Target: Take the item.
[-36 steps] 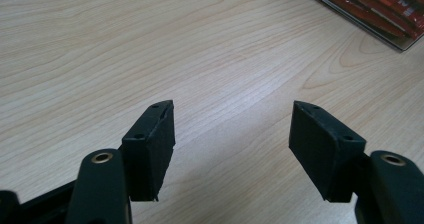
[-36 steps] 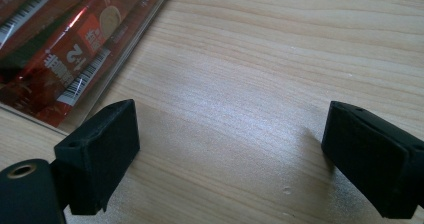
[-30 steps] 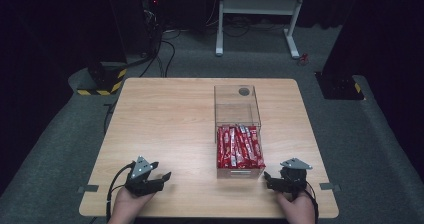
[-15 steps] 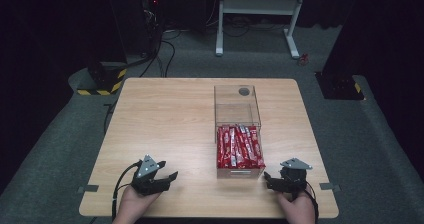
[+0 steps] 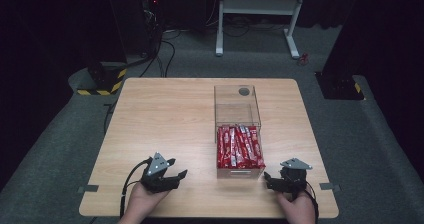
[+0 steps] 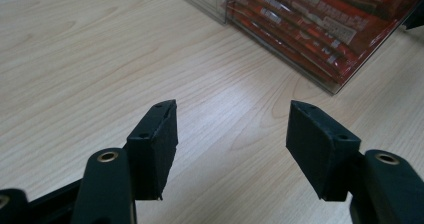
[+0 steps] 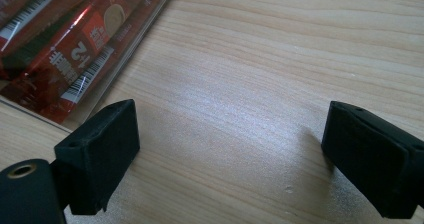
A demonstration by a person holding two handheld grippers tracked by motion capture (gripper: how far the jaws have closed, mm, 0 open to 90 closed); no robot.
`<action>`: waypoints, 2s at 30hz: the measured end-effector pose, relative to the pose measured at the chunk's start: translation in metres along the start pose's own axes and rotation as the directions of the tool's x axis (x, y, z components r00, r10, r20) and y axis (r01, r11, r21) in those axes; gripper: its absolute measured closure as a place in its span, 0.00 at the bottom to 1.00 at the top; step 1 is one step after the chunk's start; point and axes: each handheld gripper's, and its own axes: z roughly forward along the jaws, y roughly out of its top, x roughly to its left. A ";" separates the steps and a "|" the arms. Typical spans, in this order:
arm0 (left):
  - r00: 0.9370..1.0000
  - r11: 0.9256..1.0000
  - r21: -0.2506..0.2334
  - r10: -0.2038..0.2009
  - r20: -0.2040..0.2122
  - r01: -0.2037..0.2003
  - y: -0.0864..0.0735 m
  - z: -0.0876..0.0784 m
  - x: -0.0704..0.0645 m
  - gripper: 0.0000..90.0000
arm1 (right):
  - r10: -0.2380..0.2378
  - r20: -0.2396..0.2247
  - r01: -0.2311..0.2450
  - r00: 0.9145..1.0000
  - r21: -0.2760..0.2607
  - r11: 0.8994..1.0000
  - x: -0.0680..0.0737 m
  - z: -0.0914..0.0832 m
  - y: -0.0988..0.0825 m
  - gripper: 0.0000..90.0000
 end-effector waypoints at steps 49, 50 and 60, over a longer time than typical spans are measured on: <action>0.995 0.995 -0.104 0.018 0.094 -0.008 0.060 0.010 -0.030 0.44 | -0.012 -0.003 0.012 1.000 -0.001 1.000 0.000 0.000 0.000 0.09; 0.995 0.994 -0.107 0.018 0.094 -0.008 0.061 0.011 -0.031 0.44 | -0.012 -0.003 0.012 1.000 -0.001 1.000 0.000 0.000 0.000 0.09; 0.993 0.994 -0.107 0.025 0.113 -0.013 0.068 0.017 -0.038 0.44 | -0.015 -0.008 0.015 1.000 0.002 1.000 0.000 0.000 0.000 0.09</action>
